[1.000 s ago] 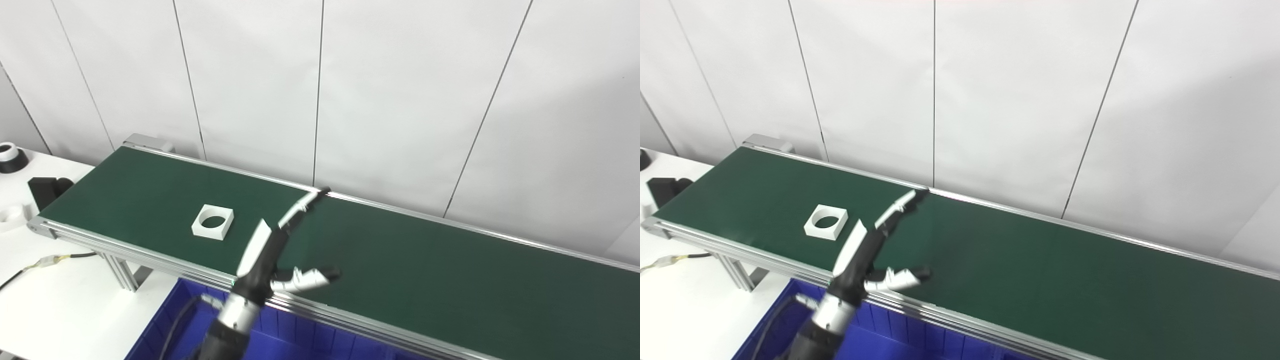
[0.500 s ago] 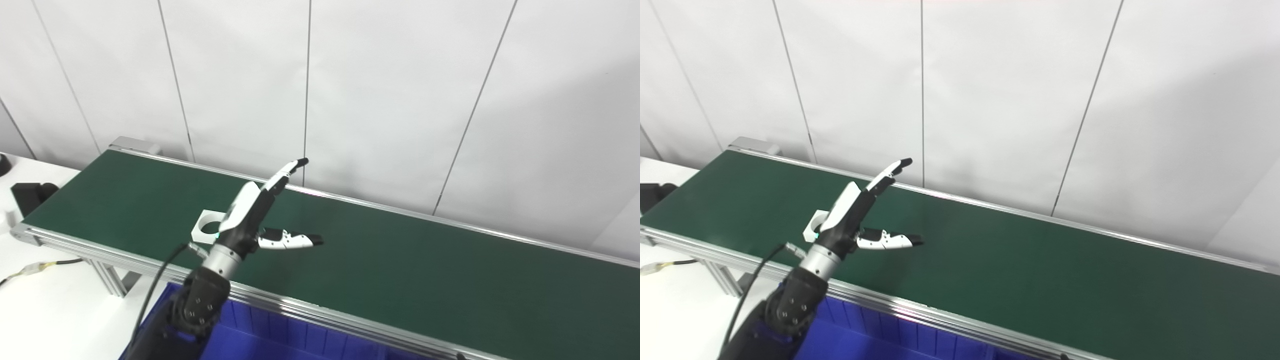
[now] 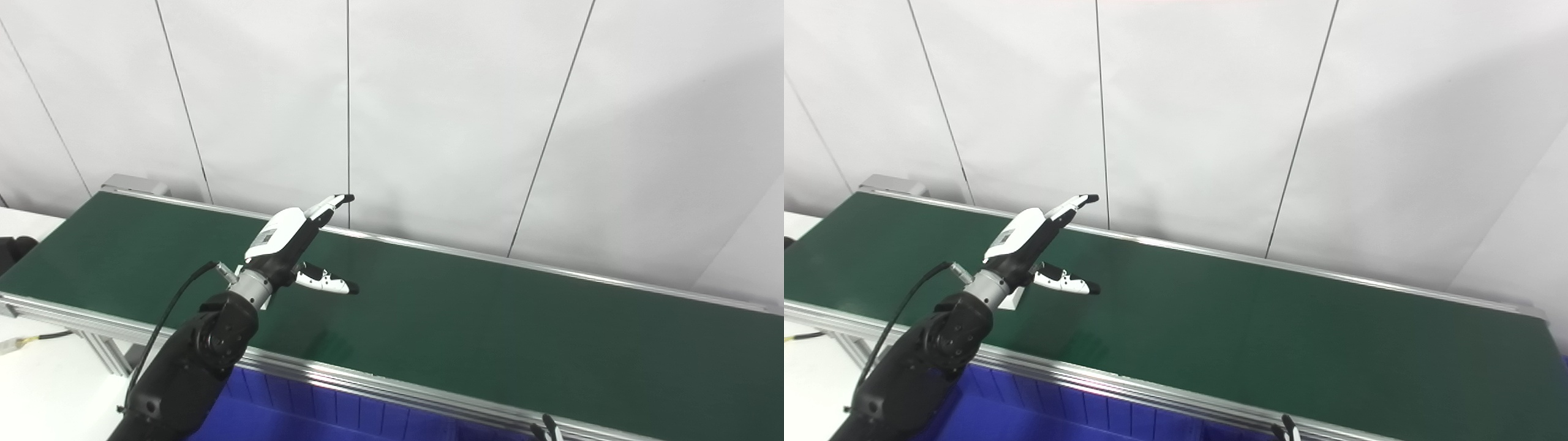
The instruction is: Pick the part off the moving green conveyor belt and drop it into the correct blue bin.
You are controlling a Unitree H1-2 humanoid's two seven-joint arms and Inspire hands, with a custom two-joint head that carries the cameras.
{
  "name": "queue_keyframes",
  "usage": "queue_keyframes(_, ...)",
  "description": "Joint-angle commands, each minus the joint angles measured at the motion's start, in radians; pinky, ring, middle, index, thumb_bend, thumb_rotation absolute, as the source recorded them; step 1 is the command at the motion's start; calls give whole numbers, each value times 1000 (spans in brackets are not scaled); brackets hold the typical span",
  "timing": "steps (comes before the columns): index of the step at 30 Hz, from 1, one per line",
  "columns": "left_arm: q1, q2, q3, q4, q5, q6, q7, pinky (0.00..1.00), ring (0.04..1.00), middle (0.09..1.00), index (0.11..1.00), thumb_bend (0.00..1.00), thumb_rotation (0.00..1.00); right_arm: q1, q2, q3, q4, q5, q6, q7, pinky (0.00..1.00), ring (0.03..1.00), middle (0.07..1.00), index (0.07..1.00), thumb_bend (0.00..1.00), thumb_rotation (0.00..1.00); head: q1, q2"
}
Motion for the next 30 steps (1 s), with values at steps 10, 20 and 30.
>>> queue_keyframes(10, -120, 84, -95, 78, 92, 42, -81, 925, 970, 972, 938, 929, 171, 0, -7, -7, -54, 19, -52, -9, 889, 890, 914, 998, 773, 598, -5, 30)
queue_keyframes(20, -132, 122, -143, 142, 135, 37, -78, 950, 962, 960, 922, 966, 115, 6, -13, -13, -63, 14, -52, -9, 885, 891, 914, 1000, 770, 615, 5, 38)
queue_keyframes(30, -140, 136, -150, 194, 142, 70, -102, 884, 954, 957, 922, 974, 97, 7, -19, -18, -64, 17, -52, 2, 897, 895, 912, 1000, 778, 625, 16, 39)
